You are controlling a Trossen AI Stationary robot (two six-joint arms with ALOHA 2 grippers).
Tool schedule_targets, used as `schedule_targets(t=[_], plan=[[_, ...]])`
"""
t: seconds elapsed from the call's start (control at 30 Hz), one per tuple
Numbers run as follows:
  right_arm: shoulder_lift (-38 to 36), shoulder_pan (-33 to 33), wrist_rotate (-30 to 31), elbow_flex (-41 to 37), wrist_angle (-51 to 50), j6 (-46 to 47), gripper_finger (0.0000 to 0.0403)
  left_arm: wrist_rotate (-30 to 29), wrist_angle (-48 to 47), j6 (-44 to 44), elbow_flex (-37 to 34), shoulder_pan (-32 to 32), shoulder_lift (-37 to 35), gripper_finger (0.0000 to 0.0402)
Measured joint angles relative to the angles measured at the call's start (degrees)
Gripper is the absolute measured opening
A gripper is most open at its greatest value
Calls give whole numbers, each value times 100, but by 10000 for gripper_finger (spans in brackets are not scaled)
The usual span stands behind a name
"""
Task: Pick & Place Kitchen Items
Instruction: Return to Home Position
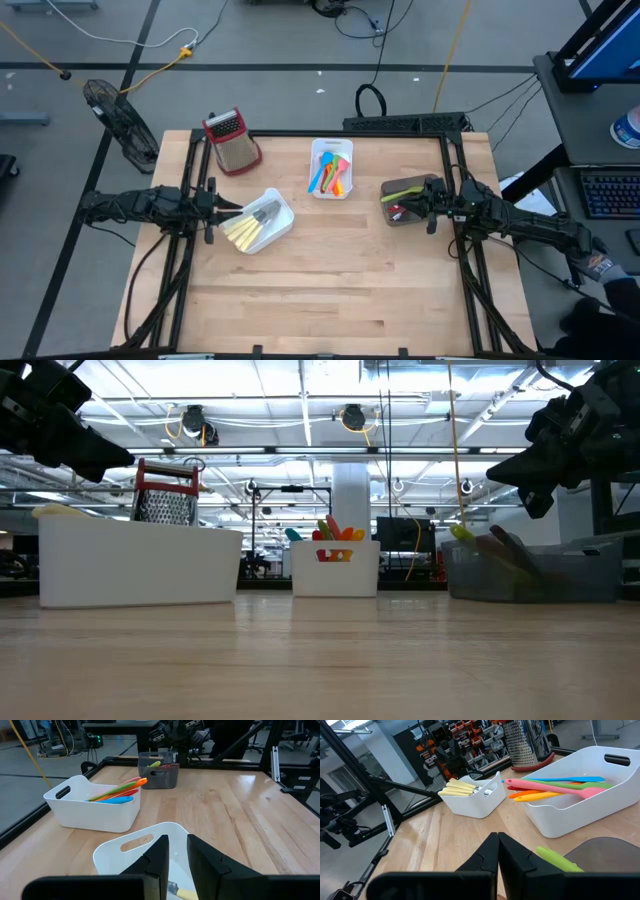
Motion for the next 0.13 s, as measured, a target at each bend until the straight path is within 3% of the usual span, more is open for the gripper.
schedule_targets(t=[0.13], plan=[[1, 0, 0, 0, 0, 0, 4, 1, 0, 0, 0, 0, 0, 69]])
